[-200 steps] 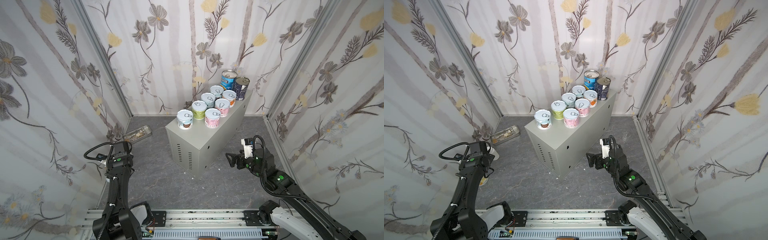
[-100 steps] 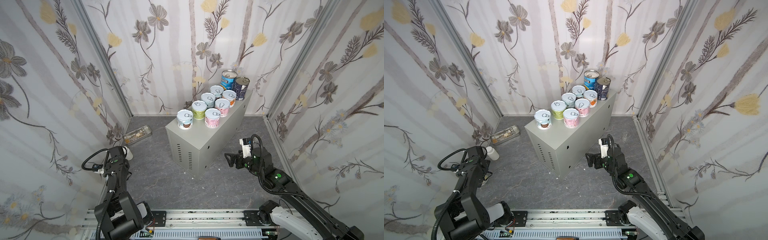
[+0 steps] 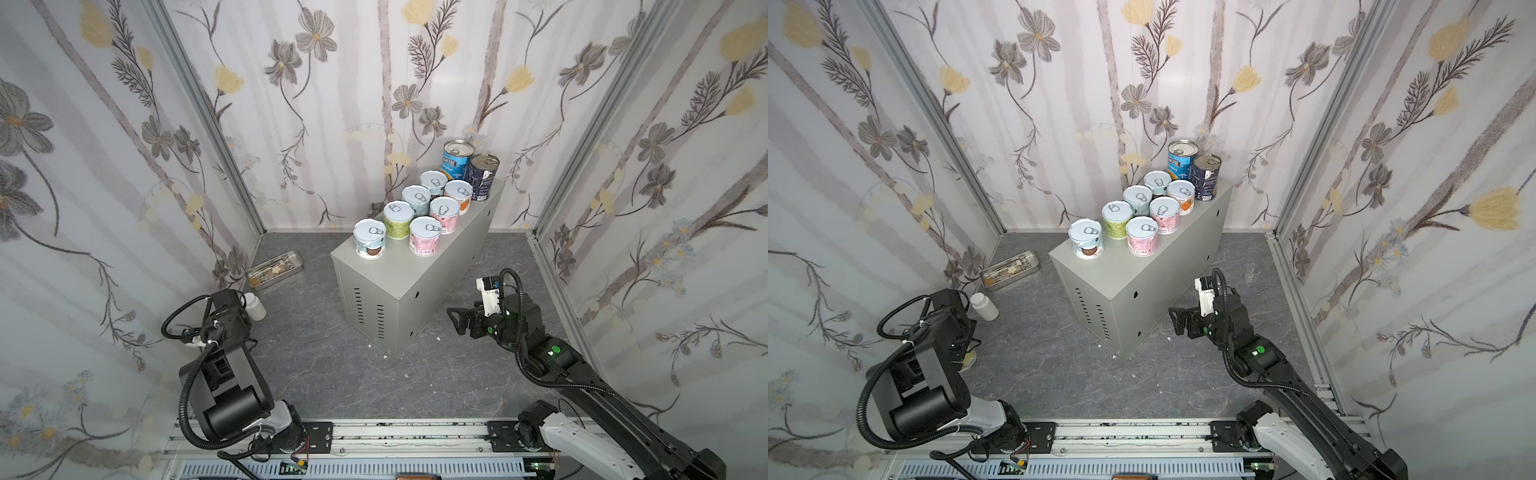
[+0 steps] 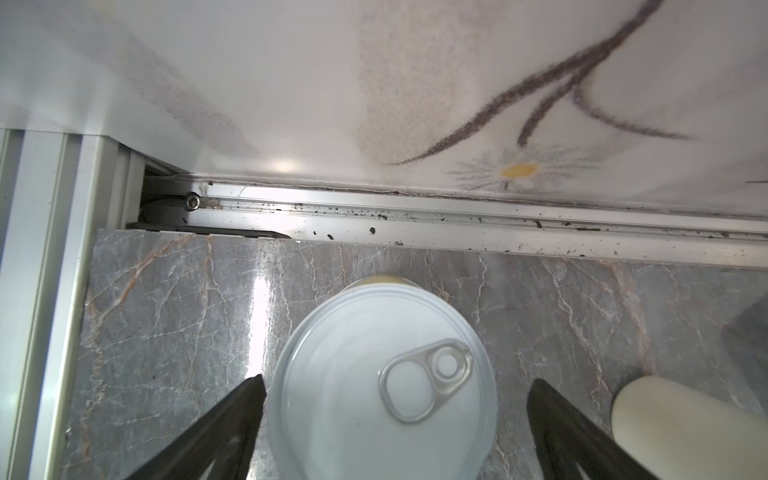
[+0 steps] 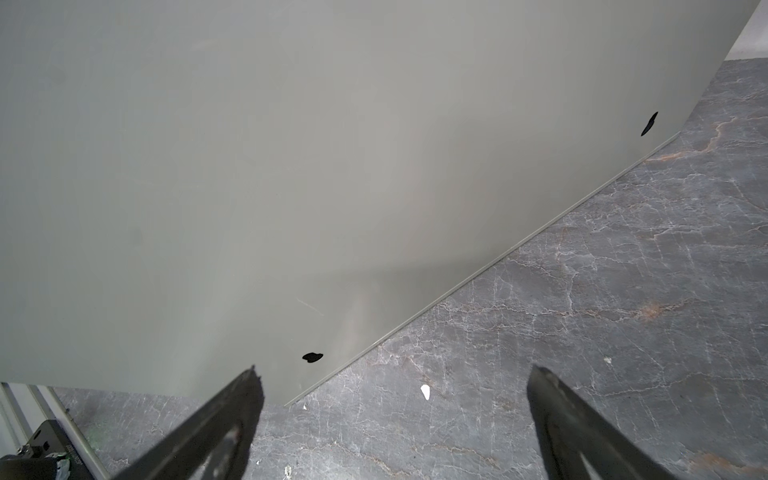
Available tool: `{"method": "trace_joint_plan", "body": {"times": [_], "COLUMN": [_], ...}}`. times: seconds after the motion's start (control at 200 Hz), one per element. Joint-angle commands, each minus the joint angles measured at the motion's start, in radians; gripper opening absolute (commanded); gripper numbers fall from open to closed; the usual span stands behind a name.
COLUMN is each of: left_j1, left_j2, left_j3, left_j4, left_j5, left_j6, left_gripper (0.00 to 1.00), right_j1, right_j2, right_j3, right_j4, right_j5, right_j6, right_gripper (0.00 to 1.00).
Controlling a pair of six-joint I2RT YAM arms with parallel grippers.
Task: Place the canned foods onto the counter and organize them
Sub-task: 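Close the left gripper on the yellow-print can, then lift the yellow-print can with the left gripper toward the cabinet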
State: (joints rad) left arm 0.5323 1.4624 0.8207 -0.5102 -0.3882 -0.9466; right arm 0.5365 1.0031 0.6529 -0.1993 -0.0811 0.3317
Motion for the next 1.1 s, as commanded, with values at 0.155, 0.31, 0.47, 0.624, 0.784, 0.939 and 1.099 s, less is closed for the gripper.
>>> {"method": "trace_joint_plan", "body": {"times": [0.155,0.31,0.47,0.624,0.784,0.939,1.099], "left_j1": [0.004,0.004,0.003,0.004,0.005,0.007,0.006], "left_j2": [0.079,0.121,0.147,0.164,0.141,0.095,0.051], "left_j3": [0.03,0.041,0.04,0.041,0.03,0.021,0.004], "left_j4": [0.013,0.012,0.012,0.012,0.009,0.005,0.006], "left_j5": [-0.011,-0.004,-0.01,-0.014,-0.02,-0.024,-0.018], "left_j6": [-0.053,-0.07,-0.082,-0.081,-0.073,-0.057,-0.031], "left_gripper": [1.0,1.0,0.98,0.94,0.8,0.72,0.63], "right_j1": [0.0,0.0,0.0,0.0,0.0,-0.001,-0.001], "right_j2": [0.033,0.045,0.046,0.044,0.037,0.023,0.009], "right_j3": [-0.004,-0.002,-0.002,-0.004,-0.005,-0.009,-0.02], "right_j4": [0.067,0.072,0.075,0.074,0.075,0.077,0.083], "right_j5": [-0.032,-0.044,-0.049,-0.061,-0.068,-0.073,-0.078], "right_j6": [0.001,-0.002,-0.005,-0.01,-0.01,-0.01,-0.01], "right_gripper": [0.99,0.99,0.99,0.99,0.99,0.98,0.98]}}
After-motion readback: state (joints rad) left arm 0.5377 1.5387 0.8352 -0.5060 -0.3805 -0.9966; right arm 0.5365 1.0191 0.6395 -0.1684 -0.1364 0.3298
